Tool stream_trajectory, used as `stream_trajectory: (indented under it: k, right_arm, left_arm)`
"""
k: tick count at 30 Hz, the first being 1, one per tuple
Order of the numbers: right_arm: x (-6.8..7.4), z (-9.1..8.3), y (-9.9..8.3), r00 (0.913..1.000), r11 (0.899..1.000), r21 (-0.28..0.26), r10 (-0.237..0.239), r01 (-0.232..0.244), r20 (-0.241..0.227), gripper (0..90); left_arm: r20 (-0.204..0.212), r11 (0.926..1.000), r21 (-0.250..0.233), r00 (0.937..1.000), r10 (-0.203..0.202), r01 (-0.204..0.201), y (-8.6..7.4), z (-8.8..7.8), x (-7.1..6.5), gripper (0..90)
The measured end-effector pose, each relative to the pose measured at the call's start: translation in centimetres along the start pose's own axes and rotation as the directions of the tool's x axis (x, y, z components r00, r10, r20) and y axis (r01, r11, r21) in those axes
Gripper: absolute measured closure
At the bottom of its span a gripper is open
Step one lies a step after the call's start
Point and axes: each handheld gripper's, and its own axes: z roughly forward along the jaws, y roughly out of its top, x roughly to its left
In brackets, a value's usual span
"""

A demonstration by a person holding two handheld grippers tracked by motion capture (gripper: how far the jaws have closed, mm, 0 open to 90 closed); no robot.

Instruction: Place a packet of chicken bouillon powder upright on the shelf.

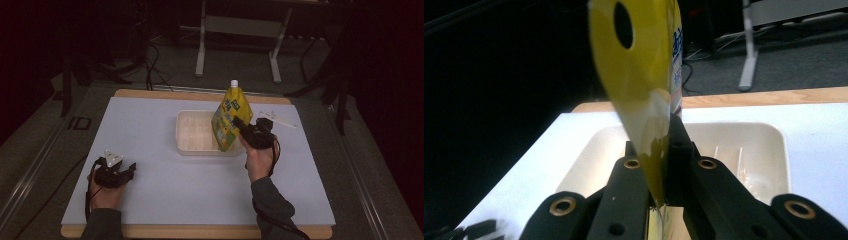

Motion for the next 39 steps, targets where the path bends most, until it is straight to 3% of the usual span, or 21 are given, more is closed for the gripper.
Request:
stream_trajectory:
  k: [6, 12, 28, 39]
  right_arm:
    - [0.8, 1.0, 0.2, 0.9976, 1.0, -0.014, 0.008, -0.007, 0.068, 90.0]
    - [1.1, 1.5, 0.2, 0.9969, 1.0, -0.019, 0.026, -0.025, 0.075, 90.0]
    - [2.6, 2.8, -0.5, 0.9854, 0.999, -0.04, 0.012, -0.006, 0.17, 90.0]
    - [3.9, 3.6, -0.6, 0.9862, 1.0, -0.029, 0.001, 0.004, 0.166, 90.0]
  left_arm:
    - [0.001, 1.0, -0.002, 1.0, -0.004, 0.004, 0.0, 0.0, 0.0, 46.1]
    - [0.003, 1.0, -0.001, 1.0, -0.007, 0.007, 0.0, 0.0, 0.0, 46.1]
    - [0.005, 1.0, -0.001, 1.0, -0.008, 0.008, 0.0, 0.0, 0.1, 46.0]
    - [0.008, 1.0, -0.001, 0.9999, -0.009, 0.009, 0.0, 0.0, 0.1, 45.9]
